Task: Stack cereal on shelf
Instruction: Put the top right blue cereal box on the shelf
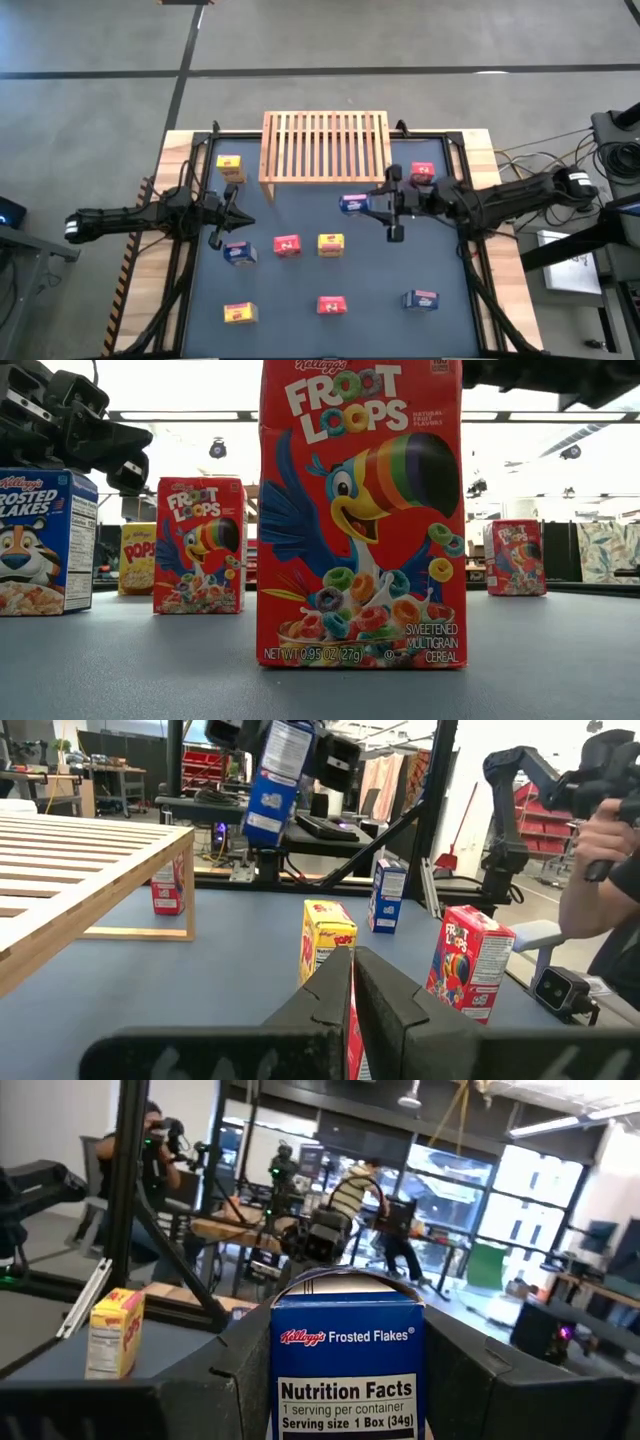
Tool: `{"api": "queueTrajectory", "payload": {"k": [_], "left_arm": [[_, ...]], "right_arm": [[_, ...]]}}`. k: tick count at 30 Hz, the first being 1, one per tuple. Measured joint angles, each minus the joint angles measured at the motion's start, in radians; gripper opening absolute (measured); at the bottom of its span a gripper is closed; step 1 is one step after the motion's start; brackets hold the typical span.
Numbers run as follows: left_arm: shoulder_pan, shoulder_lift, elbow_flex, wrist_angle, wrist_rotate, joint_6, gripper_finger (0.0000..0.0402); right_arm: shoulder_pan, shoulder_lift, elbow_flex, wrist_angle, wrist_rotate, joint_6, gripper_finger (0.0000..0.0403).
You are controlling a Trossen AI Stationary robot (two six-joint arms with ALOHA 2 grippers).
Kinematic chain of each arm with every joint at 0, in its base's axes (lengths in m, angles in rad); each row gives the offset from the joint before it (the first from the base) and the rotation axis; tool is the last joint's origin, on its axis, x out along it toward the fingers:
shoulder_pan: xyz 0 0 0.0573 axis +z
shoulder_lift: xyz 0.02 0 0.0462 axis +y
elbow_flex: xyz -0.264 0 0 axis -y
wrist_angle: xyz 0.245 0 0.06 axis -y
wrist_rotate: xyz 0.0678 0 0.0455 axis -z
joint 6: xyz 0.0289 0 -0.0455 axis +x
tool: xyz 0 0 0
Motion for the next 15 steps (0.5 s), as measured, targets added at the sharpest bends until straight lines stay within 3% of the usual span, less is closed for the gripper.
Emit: {"api": "queueTrajectory", "payload": {"k": [4, 10, 15], "left_arm": [[0.0, 0.0, 0.0, 0.0, 0.0, 0.0, 0.0], [0.0, 0.001, 0.0, 0.0, 0.0, 0.0, 0.0], [0.0, 0.002, 0.0, 0.0, 0.0, 0.0, 0.0]], "right_arm": [[-0.122, 0.068, 0.04, 0.026, -0.093, 0.009, 0.0181], [-0.336, 0.18, 0.082, 0.158, -0.317, 0.113, 0.018], [-0.472, 0.244, 0.141, 0.172, -0.389, 0.133, 0.0179]]}}
